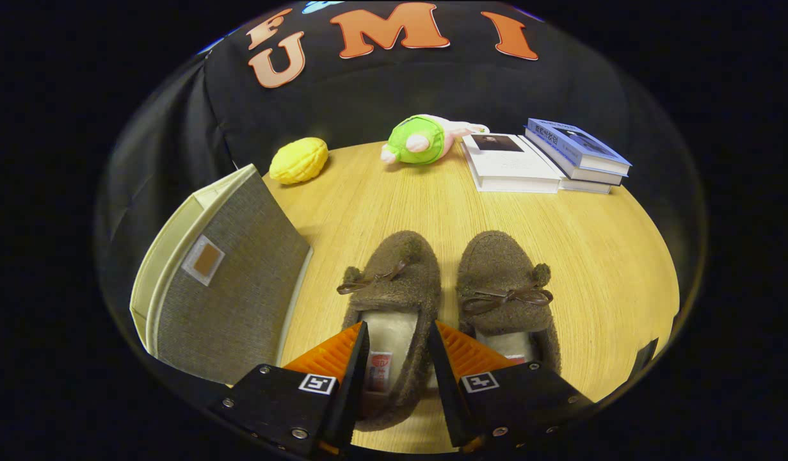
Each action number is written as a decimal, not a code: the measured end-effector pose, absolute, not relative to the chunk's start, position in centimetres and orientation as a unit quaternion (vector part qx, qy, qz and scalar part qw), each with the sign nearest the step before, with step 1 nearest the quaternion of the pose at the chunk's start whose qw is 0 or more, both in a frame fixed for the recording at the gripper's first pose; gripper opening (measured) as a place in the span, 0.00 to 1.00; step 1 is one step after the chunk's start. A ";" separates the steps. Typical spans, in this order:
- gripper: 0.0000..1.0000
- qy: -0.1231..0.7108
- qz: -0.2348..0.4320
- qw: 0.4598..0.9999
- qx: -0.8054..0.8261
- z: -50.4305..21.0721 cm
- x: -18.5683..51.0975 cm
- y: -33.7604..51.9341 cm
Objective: Open the storage box then place both shoes into the box .Put the left shoe in first, then the right shoe, with the right side of both shoes facing outward in a uniform manner.
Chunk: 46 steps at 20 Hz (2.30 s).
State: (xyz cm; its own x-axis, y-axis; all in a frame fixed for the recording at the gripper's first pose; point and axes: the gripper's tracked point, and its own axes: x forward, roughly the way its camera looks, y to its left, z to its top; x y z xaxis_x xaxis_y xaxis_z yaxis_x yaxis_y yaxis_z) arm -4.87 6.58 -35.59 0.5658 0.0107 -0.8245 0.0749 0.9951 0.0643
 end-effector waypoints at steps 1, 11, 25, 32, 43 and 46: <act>0.56 0.466 -0.023 0.883 0.049 -36.0 -4.6 6.6; 0.18 0.467 -0.069 0.880 0.057 -38.3 -3.1 5.1; 0.04 0.392 -0.042 0.891 0.225 -28.2 -0.8 9.9; 0.04 0.340 -0.013 0.907 0.250 -20.9 1.5 15.0; 0.04 0.387 0.045 0.880 0.272 -21.6 2.8 25.9; 0.04 0.395 0.049 0.878 0.266 -21.7 3.6 27.6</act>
